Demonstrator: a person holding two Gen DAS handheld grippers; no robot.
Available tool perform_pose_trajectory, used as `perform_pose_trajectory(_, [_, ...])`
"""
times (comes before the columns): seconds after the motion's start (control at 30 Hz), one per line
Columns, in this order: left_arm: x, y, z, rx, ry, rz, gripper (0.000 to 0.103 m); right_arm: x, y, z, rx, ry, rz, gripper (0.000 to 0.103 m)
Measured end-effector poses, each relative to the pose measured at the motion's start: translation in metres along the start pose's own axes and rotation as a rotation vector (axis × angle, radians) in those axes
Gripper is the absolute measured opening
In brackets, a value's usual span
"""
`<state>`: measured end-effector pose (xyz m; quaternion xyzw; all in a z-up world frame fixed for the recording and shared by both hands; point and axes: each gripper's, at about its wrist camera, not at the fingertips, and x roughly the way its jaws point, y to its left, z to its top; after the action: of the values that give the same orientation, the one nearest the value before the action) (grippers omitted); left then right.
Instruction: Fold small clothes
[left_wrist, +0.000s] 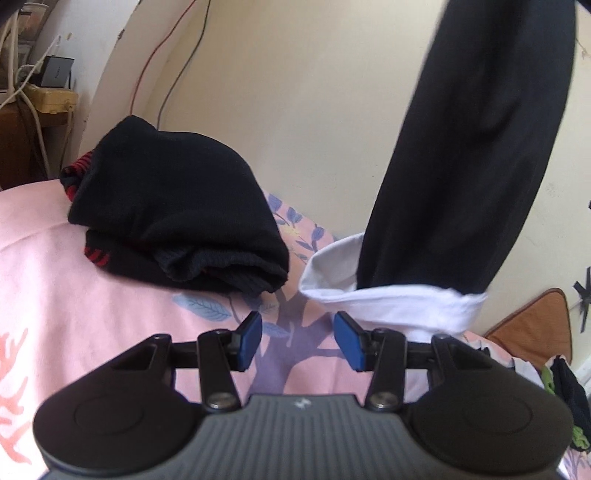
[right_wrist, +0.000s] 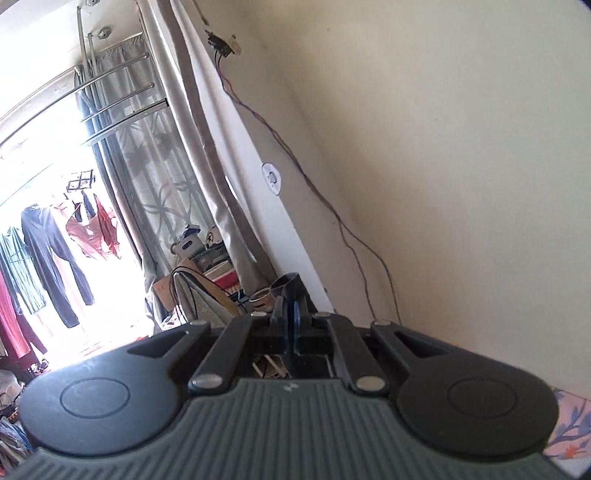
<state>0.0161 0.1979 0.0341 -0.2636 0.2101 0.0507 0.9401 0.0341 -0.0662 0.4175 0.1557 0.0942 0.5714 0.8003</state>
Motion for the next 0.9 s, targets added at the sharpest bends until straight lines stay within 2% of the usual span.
perform_pose_trajectory(0.1, [0.003,-0.004,-0.001,0.014,0.021,-0.048,0.044,-0.029,-0.033,-0.018,0.037,-0.044,-0.101,0.006])
perform_pose_trajectory(0.2, [0.007,-0.011,-0.002,0.044,0.038,-0.074,0.044,-0.097,-0.089,-0.053,0.135,-0.108,-0.23,0.006])
perform_pose_trajectory(0.3, [0.01,-0.021,0.003,0.081,0.056,-0.068,0.045,-0.165,-0.148,-0.108,0.222,-0.156,-0.437,0.006])
perform_pose_trajectory(0.37, [0.015,-0.028,0.012,0.081,0.069,-0.069,0.049,-0.198,-0.188,-0.143,0.286,-0.157,-0.567,0.006])
perform_pose_trajectory(0.43, [0.028,-0.036,0.022,0.082,0.102,-0.065,0.051,-0.224,-0.223,-0.174,0.372,-0.16,-0.653,0.006])
perform_pose_trajectory(0.5, [0.051,-0.049,0.03,0.107,0.172,-0.054,0.052,-0.243,-0.25,-0.2,0.449,-0.18,-0.68,0.006])
perform_pose_trajectory(0.6, [0.089,-0.068,0.036,0.144,0.267,-0.056,0.052,-0.269,-0.272,-0.225,0.488,-0.225,-0.672,0.006])
perform_pose_trajectory(0.73, [0.144,-0.093,0.032,0.121,0.413,-0.127,0.07,-0.27,-0.277,-0.238,0.466,-0.223,-0.65,0.006])
perform_pose_trajectory(0.77, [0.156,-0.101,0.024,0.151,0.459,-0.13,0.07,-0.268,-0.277,-0.241,0.455,-0.217,-0.646,0.006])
perform_pose_trajectory(0.8, [0.165,-0.108,0.019,0.177,0.473,-0.107,0.062,-0.265,-0.277,-0.242,0.449,-0.217,-0.639,0.006])
perform_pose_trajectory(0.83, [0.166,-0.117,0.018,0.225,0.436,-0.066,0.022,-0.264,-0.278,-0.243,0.443,-0.219,-0.632,0.006])
perform_pose_trajectory(0.87, [0.173,-0.126,0.018,0.272,0.446,-0.06,0.009,-0.267,-0.282,-0.243,0.436,-0.219,-0.62,0.006])
perform_pose_trajectory(0.9, [0.17,-0.129,0.023,0.264,0.413,-0.093,0.009,-0.266,-0.283,-0.242,0.428,-0.219,-0.607,0.006])
